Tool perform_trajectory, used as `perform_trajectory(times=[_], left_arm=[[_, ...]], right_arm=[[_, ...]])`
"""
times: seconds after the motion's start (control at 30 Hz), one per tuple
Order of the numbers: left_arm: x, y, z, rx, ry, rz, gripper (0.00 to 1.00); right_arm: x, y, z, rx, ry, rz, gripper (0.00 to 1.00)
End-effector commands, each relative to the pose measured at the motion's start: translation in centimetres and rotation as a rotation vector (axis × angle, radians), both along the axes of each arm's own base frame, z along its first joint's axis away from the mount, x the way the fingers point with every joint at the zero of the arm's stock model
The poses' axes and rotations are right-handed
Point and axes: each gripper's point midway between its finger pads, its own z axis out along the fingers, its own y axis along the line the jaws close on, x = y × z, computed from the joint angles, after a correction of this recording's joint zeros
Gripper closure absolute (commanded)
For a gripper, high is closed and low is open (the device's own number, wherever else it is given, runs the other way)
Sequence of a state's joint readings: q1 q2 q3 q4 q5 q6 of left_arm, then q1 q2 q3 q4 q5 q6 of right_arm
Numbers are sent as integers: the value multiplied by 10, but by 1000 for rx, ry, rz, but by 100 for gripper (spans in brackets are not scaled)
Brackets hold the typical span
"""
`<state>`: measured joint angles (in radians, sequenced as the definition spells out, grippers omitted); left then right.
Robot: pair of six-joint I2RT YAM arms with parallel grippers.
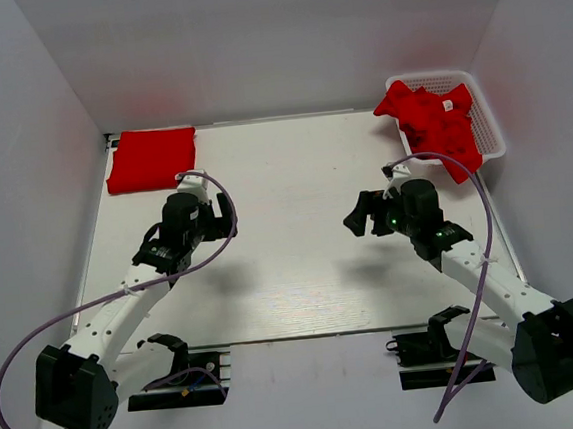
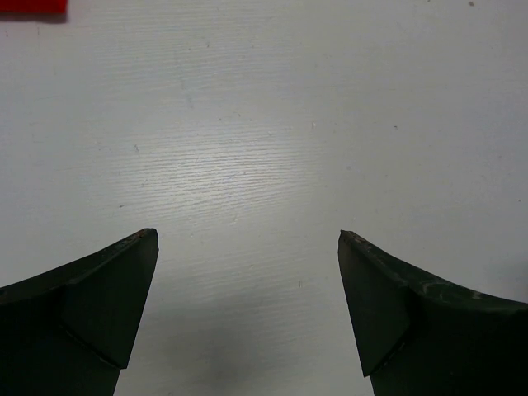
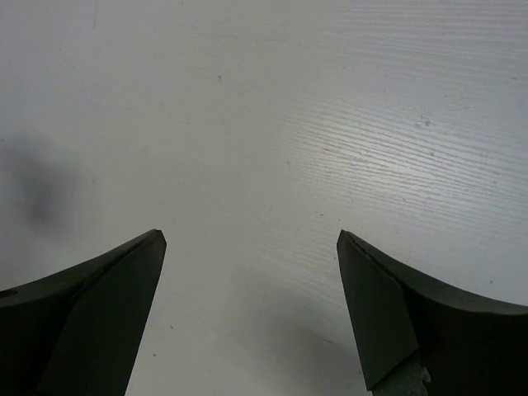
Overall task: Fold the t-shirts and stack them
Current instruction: Grab crumpled tshirt from bin with the right arm
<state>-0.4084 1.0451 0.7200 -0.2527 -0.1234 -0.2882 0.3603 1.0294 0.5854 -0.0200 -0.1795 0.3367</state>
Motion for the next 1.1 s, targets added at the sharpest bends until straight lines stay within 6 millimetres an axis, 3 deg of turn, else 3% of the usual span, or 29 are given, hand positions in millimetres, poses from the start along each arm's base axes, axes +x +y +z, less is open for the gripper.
perform_trajectory(times=[0.0,0.13,0.2,0.3,0.37,0.4,0.43,0.47,0.5,0.53,0.67,0.7,0.73,0.8,0.83,0.9,0.93,1.0,1.07], left_arm=[[6,-6,12,-5,-35,-27,0],[4,-7,11,-6,-24,-37,0],[4,-9,12,-5,-34,-50,0],[3,-8,11,-5,-34,-51,0],[3,-8,11,-5,-34,-51,0],[3,-7,11,-1,-35,-43,0],[3,-7,11,-1,-35,-42,0],[4,-5,11,5,-38,-32,0],[4,-5,11,5,-38,-32,0],[3,-2,9,13,-31,-23,0],[6,-2,11,17,-33,-15,0],[6,-2,7,21,-23,-15,0],[6,-2,7,29,-25,-19,0],[7,-2,6,34,-14,-20,0],[8,0,3,43,-7,-11,0],[9,-1,2,46,1,-11,0],[10,1,-1,55,9,-3,0],[12,2,-8,69,27,6,0],[16,6,-8,83,26,19,0]], right_arm=[[14,8,29,40,-106,25,10],[27,7,34,2,-118,12,10],[45,2,39,-45,-84,-39,10],[92,-17,66,-113,-96,-223,10],[110,-37,70,-167,-103,-335,10],[121,-43,57,-201,-71,-362,10],[135,-47,83,-188,-104,-398,10],[145,-64,87,-215,-108,-460,10],[165,-67,103,-216,-129,-486,10],[168,-76,102,-239,-107,-518,10],[214,-113,118,-314,-114,-612,10],[221,-120,117,-334,-113,-606,10],[242,-127,119,-344,-121,-614,10],[252,-137,113,-376,-102,-611,10],[272,-147,112,-385,-102,-628,10],[279,-165,98,-407,-56,-639,10],[298,-169,92,-407,-55,-645,10],[311,-187,77,-403,-26,-657,10],[326,-185,58,-386,-8,-633,10]])
